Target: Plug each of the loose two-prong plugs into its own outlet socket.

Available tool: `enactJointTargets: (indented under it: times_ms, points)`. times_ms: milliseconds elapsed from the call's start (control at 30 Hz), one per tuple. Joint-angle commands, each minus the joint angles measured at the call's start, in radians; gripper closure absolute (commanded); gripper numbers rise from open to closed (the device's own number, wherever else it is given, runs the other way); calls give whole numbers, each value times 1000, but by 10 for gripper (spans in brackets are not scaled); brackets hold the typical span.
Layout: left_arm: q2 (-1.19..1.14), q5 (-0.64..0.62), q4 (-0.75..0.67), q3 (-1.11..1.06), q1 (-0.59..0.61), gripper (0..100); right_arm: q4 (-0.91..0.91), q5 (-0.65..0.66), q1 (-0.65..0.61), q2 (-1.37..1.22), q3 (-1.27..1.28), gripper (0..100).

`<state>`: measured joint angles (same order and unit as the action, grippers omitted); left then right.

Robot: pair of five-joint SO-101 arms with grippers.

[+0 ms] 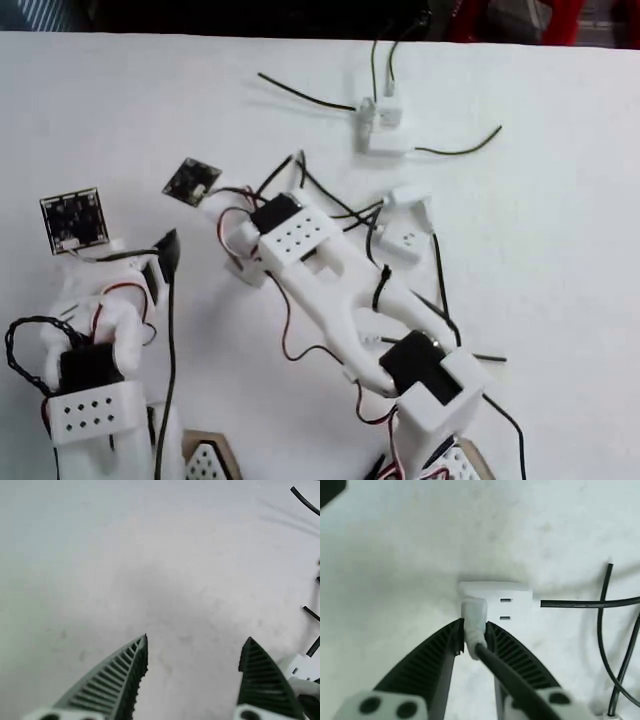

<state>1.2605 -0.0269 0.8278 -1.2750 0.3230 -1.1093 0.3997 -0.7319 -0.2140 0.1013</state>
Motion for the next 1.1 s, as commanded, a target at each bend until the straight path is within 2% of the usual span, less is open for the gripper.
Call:
enactJointTargets:
  times_ms: [0,333,800,1067]
  points:
    - [27,-6,-28,8,8,706,-13,2,13,-7,-17,981]
    - [27,-6,-29,8,8,706,-156,-5,5,-7,-115,981]
    - [27,-6,-29,8,8,706,-116,-43,4,-150,-100,981]
    - [27,-3,-29,6,10,706,-7,-40,38,-59,83,981]
